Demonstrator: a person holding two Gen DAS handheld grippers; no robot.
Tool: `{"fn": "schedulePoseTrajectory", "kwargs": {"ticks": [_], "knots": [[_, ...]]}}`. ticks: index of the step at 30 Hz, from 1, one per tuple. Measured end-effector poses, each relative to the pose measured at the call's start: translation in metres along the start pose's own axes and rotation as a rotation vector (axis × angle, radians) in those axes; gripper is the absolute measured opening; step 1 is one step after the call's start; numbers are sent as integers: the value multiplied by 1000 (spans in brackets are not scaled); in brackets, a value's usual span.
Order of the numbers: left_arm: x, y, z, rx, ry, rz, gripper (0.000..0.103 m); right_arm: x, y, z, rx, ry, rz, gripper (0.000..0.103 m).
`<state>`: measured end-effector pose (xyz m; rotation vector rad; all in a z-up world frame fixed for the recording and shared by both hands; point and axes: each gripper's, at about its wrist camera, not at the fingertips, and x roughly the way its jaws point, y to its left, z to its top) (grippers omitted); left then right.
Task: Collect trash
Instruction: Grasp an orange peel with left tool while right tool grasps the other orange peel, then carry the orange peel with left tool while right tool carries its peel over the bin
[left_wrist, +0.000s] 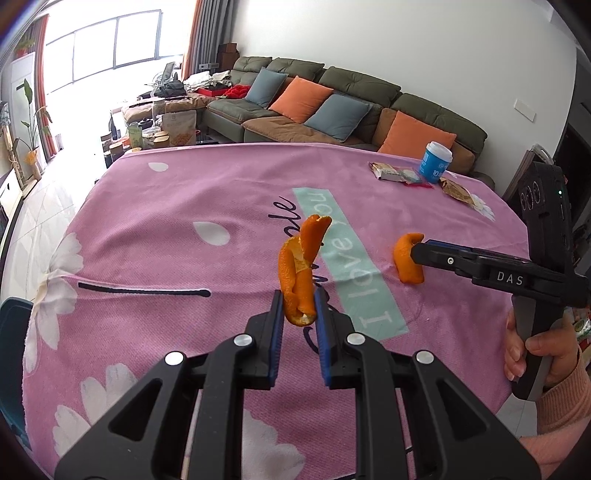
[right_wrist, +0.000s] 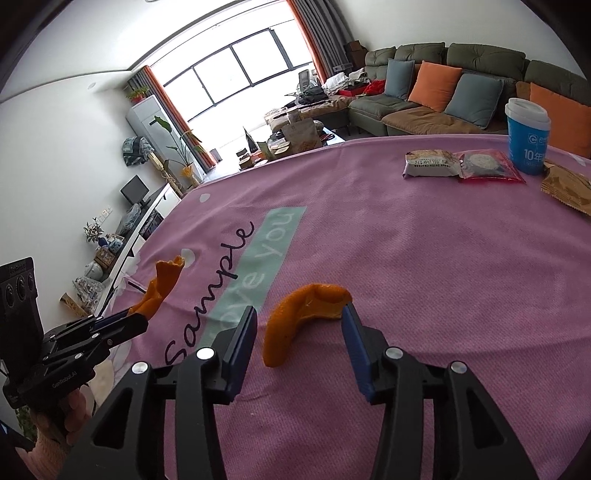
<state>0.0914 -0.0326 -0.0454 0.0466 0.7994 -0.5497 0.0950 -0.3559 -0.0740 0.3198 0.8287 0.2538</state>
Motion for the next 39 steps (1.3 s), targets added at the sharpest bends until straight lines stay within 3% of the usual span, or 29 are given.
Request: {"fn": "schedulePoseTrajectory", "kwargs": {"ticks": [1, 5, 6, 18, 39], "knots": [[-1, 0, -1, 1, -1, 3, 17, 2, 2, 0, -6, 7, 2, 44], [-4, 3, -4, -5, -5, 4, 17, 12, 5, -1, -7, 37, -3, 18], [-6, 4, -5, -6, -7, 5, 17, 13, 4, -1, 0, 43, 2, 16], [-23, 15, -14, -29, -21, 36, 17, -1, 33, -2, -82, -11, 106, 14], [-57, 45, -35, -105, -57, 107, 17, 2, 109, -18, -252, 4, 248, 14]]}}
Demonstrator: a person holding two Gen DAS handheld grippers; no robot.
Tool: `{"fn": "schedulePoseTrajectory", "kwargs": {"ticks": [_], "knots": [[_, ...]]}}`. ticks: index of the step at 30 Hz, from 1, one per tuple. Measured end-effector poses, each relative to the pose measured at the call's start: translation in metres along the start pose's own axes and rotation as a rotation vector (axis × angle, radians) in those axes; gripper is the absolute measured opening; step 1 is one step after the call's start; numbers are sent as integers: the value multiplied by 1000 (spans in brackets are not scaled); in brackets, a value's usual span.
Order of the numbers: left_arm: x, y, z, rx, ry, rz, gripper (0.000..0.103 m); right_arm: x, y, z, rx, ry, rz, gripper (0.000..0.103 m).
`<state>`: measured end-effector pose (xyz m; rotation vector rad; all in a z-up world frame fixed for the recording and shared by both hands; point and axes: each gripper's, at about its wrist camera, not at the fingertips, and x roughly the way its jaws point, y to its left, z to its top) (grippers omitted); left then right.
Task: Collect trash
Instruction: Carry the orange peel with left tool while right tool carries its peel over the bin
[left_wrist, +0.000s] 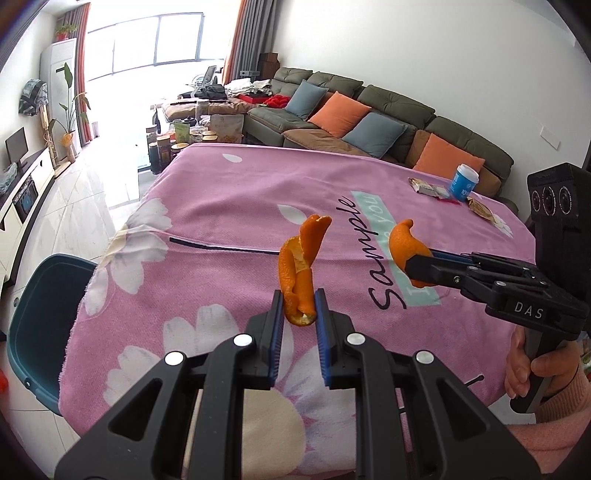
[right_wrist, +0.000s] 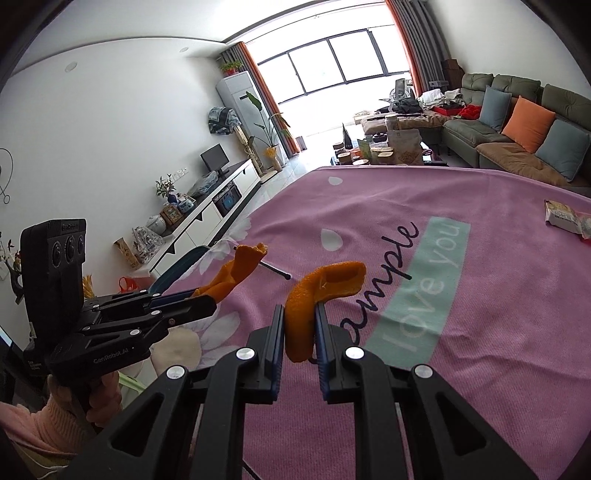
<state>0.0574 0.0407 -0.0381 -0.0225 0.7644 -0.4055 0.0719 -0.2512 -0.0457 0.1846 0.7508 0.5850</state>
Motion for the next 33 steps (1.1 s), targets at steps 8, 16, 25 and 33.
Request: {"fn": "schedulePoseTrajectory", "kwargs": {"ticks": [8, 16, 25, 33], "knots": [[-10, 9, -4, -17, -11, 27, 17, 9, 19, 0, -34, 11, 34, 14], [-19, 18, -7, -39, -25, 46, 17, 17, 32, 1, -60, 22, 61, 14], [-28, 29, -10, -60, -35, 70, 17, 25, 42, 5, -81, 30, 87, 14], [-34, 37, -13, -80, -37, 90, 17, 34, 50, 7, -98, 37, 102, 14]]}}
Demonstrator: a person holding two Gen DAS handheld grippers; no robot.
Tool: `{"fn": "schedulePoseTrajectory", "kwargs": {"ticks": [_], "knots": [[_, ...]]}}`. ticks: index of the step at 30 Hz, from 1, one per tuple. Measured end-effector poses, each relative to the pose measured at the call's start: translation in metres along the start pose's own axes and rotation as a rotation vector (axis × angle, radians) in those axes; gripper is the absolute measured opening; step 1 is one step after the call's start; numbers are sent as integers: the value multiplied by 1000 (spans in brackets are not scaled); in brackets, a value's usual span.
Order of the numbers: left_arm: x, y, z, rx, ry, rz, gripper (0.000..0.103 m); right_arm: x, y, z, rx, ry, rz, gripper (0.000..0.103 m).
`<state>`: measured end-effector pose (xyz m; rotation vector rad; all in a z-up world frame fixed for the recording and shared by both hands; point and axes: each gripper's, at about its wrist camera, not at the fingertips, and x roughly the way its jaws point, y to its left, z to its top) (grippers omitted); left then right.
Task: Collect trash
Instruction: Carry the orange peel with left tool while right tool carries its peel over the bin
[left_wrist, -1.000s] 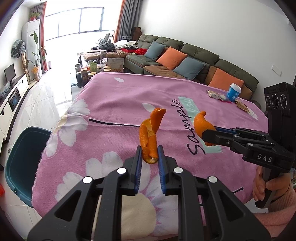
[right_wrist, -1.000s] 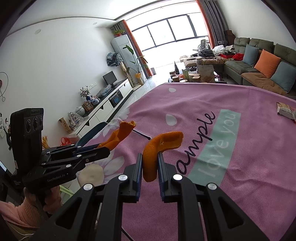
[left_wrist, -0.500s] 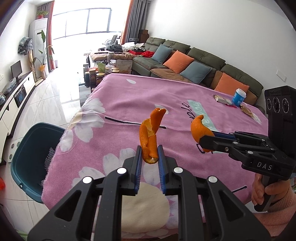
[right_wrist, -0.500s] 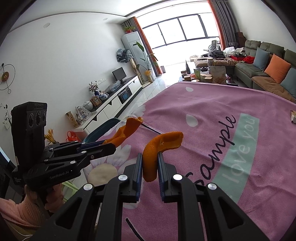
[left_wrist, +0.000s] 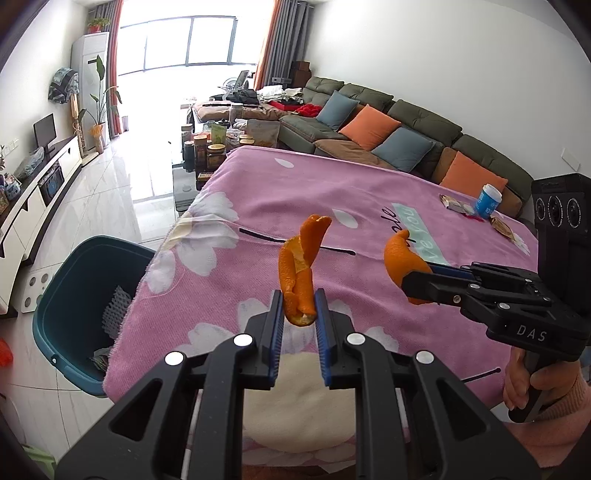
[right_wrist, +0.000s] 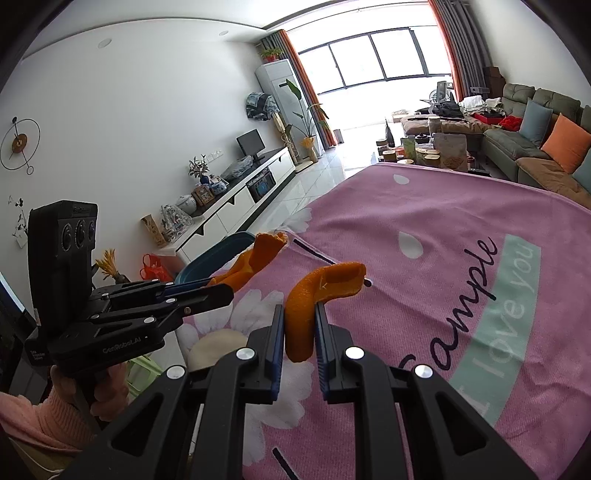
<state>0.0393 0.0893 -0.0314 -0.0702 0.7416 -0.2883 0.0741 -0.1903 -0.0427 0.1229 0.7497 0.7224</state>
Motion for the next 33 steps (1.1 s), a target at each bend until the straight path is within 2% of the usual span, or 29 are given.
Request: {"fn": "schedulePoseTrajectory", "kwargs": {"ticks": [33], "knots": [[-15, 31, -5, -67, -20, 75, 17, 27, 27, 7, -43, 27, 82, 14]]}}
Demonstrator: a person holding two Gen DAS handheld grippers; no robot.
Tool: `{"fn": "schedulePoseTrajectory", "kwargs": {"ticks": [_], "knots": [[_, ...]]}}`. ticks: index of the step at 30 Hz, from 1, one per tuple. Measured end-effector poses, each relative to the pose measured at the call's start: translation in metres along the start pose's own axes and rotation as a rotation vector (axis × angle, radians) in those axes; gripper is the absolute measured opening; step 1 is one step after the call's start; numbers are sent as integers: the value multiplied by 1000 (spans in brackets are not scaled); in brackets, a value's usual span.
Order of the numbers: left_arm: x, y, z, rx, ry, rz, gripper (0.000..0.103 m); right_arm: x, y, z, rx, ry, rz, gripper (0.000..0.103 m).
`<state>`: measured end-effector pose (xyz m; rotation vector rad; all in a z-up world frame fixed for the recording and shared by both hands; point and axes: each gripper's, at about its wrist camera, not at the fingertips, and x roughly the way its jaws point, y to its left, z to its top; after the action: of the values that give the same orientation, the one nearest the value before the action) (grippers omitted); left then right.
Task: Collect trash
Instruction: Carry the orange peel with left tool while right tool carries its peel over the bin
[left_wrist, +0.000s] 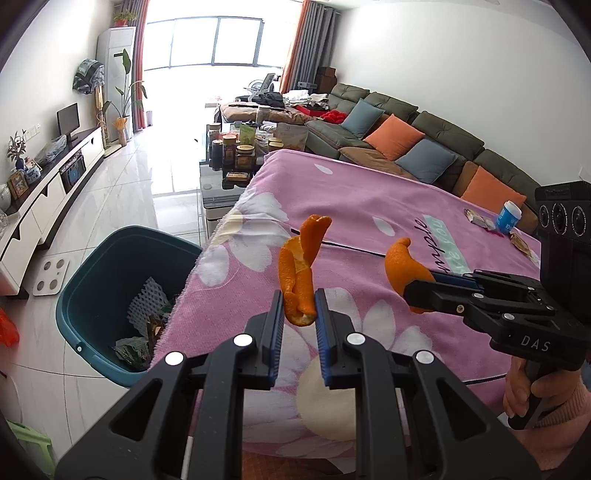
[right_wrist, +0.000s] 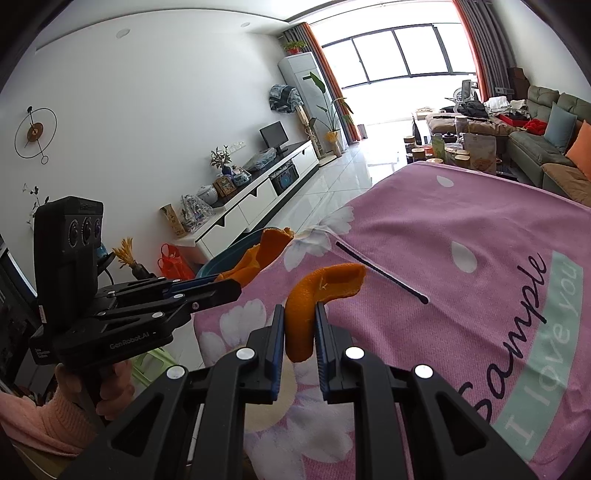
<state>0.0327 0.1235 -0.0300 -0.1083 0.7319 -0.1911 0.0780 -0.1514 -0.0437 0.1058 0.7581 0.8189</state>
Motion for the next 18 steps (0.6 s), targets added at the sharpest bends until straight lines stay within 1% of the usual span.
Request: {"fn": "schedulePoseTrajectory", "kwargs": {"ticks": [18], "knots": [[-6, 18, -1, -39, -15, 42, 17, 16, 13, 9, -31, 11, 37, 14]]}}
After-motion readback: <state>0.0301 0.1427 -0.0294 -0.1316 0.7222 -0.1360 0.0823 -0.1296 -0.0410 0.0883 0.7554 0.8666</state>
